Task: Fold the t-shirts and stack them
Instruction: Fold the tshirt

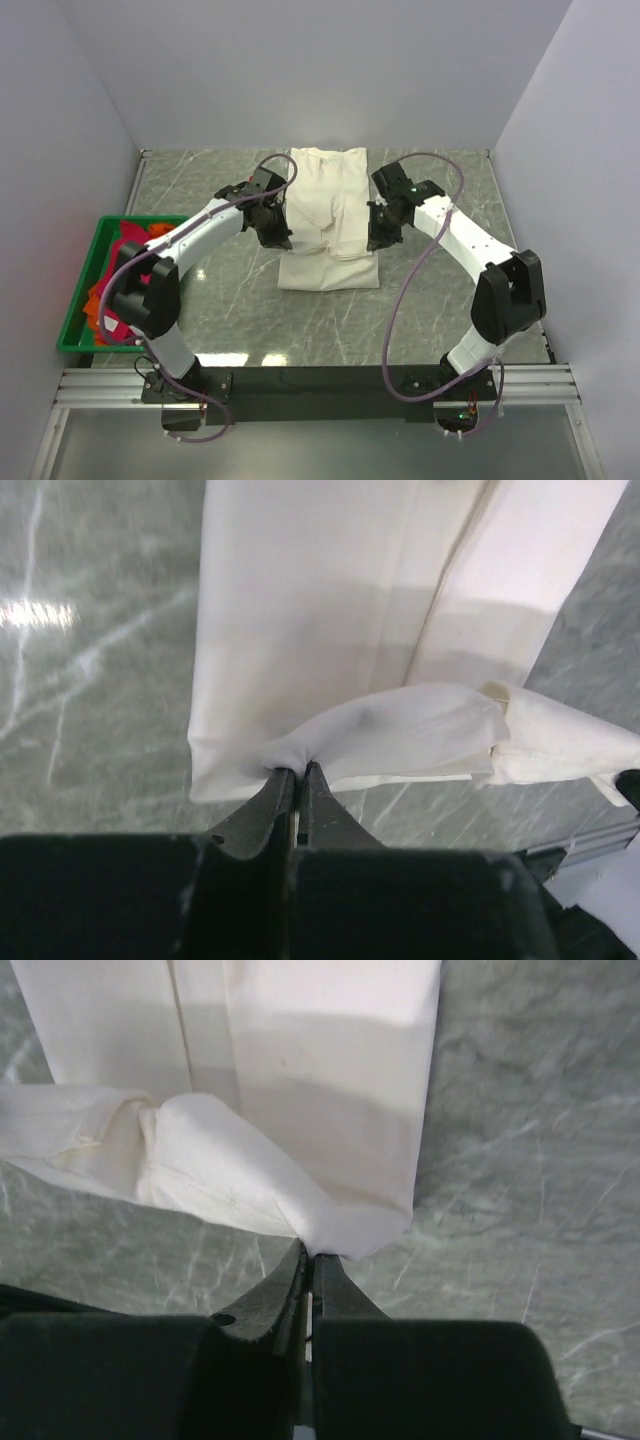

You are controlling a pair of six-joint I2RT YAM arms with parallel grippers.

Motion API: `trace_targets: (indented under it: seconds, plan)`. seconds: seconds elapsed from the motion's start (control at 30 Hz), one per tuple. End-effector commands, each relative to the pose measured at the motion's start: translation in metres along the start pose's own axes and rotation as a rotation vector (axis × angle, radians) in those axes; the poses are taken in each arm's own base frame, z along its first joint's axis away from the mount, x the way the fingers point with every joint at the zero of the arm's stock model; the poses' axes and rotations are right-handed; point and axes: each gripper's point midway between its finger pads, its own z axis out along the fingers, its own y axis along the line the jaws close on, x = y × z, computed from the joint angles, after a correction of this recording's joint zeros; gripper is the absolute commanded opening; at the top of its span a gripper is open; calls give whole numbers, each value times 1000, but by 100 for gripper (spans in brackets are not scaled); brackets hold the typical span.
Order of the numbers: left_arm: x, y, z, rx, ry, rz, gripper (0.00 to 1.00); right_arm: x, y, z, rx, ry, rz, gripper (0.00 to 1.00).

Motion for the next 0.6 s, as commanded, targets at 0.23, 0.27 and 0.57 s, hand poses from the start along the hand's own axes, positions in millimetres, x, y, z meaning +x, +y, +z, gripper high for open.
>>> trace_targets:
  seconds: [0.23,0.27,0.57]
  plan:
    - [-55,1,33,-13,-113,-5,1,-72,1,31,32,-143,-29,0]
    - [-60,2,38,-10,-124,-10,1,-75,-2,34,34,-145,-21,0]
    - [-87,-6,52,20,-205,27,1,-92,-12,56,29,-171,4,0]
